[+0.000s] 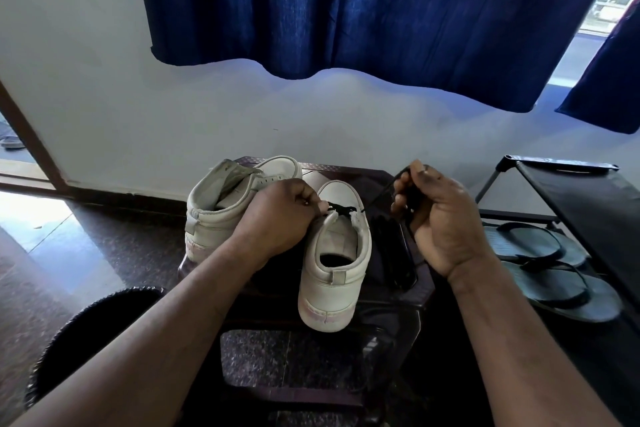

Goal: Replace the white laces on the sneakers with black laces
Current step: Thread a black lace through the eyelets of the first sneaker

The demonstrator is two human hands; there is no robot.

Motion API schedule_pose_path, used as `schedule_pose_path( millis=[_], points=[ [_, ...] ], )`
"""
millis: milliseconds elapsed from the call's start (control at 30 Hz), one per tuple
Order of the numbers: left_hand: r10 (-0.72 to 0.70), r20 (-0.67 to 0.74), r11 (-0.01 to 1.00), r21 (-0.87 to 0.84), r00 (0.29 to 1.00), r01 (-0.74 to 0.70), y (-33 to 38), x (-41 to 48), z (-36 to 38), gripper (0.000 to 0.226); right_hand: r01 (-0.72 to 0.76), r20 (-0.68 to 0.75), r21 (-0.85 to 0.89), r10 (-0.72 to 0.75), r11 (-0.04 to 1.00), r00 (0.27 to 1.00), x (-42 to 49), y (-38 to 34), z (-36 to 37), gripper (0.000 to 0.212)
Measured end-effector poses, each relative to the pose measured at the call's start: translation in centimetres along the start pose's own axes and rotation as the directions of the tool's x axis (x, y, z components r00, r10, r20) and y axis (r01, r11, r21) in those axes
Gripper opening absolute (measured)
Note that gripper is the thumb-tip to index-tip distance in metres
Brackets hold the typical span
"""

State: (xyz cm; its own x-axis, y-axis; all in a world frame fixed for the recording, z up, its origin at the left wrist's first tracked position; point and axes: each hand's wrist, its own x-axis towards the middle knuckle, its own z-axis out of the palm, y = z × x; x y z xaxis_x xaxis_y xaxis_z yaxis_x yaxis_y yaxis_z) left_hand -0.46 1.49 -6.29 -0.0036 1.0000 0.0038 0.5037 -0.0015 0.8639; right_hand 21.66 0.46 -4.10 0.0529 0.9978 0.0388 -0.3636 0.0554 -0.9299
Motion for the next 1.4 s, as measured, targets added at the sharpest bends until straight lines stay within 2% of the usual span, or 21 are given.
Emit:
schedule_pose_path(
  millis=[100, 167, 267, 333, 400, 500, 633, 700, 767, 833, 900, 967, 1067, 1167, 1267, 1333, 1400],
  points=[
    [0.083, -0.079, 0.99, 0.122, 0.993, -0.073, 0.4, -0.2, 0.0, 0.011, 0.054, -0.004, 0.03, -0.054, 0.998, 0.999, -0.2, -0.5, -0.2, 0.019],
    [0.133, -0.13, 0.986, 0.117, 0.982, -0.118, 0.9, -0.3, 0.1, 0.009, 0.084, 0.002, -0.003, -0.084, 0.996, 0.996, -0.4, -0.6, 0.1, 0.02],
    [0.198, -0.171, 0.977, -0.043, 0.965, -0.208, 1.7, -0.4, 0.4, 0.007, 0.184, 0.047, -0.189, -0.178, 0.965, 0.983, -1.2, -0.8, 1.3, 0.027],
    [0.261, -0.133, 0.948, -0.151, 0.956, -0.28, 2.4, -0.6, 0.8, 0.004, 0.27, 0.104, -0.34, -0.249, 0.901, 0.963, -1.8, -0.8, 2.3, 0.031],
    [0.335, -0.056, 0.912, -0.23, 0.94, -0.339, 3.1, -0.8, 1.2, 0.01, 0.328, 0.145, -0.42, -0.294, 0.846, 0.945, -2.4, -1.0, 3.0, 0.033],
    [0.41, 0.076, 0.863, -0.355, 0.909, -0.36, 3.6, -1.2, 1.7, 0.013, 0.373, 0.185, -0.416, -0.325, 0.829, 0.927, -3.0, -1.3, 3.6, 0.033],
    [0.409, 0.114, 0.855, -0.395, 0.906, -0.336, 3.7, -1.3, 1.6, 0.022, 0.39, 0.165, -0.414, -0.353, 0.823, 0.921, -3.4, -1.7, 3.2, 0.029],
    [0.368, 0.082, 0.881, -0.351, 0.926, -0.318, 3.4, -1.1, 1.3, 0.02, 0.384, 0.123, -0.327, -0.364, 0.863, 0.923, -3.4, -1.9, 2.9, 0.028],
    [0.325, 0.051, 0.913, -0.275, 0.944, -0.3, 3.1, -0.7, 1.0, 0.021, 0.369, 0.078, -0.161, -0.361, 0.915, 0.929, -3.3, -2.4, 2.5, 0.025],
    [0.324, 0.082, 0.905, -0.316, 0.943, -0.284, 3.0, -0.7, 0.6, 0.023, 0.361, 0.057, -0.057, -0.358, 0.931, 0.932, -3.1, -2.8, 2.2, 0.023],
    [0.361, 0.136, 0.863, -0.424, 0.923, -0.275, 3.4, -1.1, 0.4, 0.027, 0.363, 0.056, -0.114, -0.359, 0.925, 0.932, -3.0, -2.7, 2.2, 0.023],
    [0.409, 0.167, 0.82, -0.498, 0.897, -0.281, 4.3, -1.8, 0.2, 0.03, 0.364, 0.069, -0.251, -0.358, 0.897, 0.931, -3.1, -2.3, 2.4, 0.026],
    [0.428, 0.137, 0.791, -0.535, 0.893, -0.297, 5.4, -2.4, 0.2, 0.033, 0.356, 0.084, -0.348, -0.35, 0.867, 0.933, -3.1, -1.9, 2.8, 0.033],
    [0.333, 0.061, 0.86, -0.428, 0.941, -0.276, 5.1, -2.0, -0.1, 0.031, 0.328, 0.05, -0.233, -0.325, 0.916, 0.944, -3.2, -2.3, 2.7, 0.028],
    [0.226, -0.015, 0.974, -0.022, 0.974, -0.226, 3.6, -1.2, -0.6, 0.03, 0.29, 0.027, -0.011, -0.289, 0.957, 0.957, -3.1, -2.8, 2.3, 0.025],
    [0.193, -0.017, 0.968, 0.165, 0.981, -0.188, 3.0, -1.0, -0.6, 0.028, 0.283, 0.02, 0.052, -0.284, 0.958, 0.959, -3.0, -3.0, 2.1, 0.024],
    [0.213, -0.013, 0.963, 0.173, 0.977, -0.207, 2.9, -1.1, -0.4, 0.021, 0.288, 0.018, 0.021, -0.289, 0.957, 0.957, -3.0, -2.9, 2.2, 0.027]
  ],
)
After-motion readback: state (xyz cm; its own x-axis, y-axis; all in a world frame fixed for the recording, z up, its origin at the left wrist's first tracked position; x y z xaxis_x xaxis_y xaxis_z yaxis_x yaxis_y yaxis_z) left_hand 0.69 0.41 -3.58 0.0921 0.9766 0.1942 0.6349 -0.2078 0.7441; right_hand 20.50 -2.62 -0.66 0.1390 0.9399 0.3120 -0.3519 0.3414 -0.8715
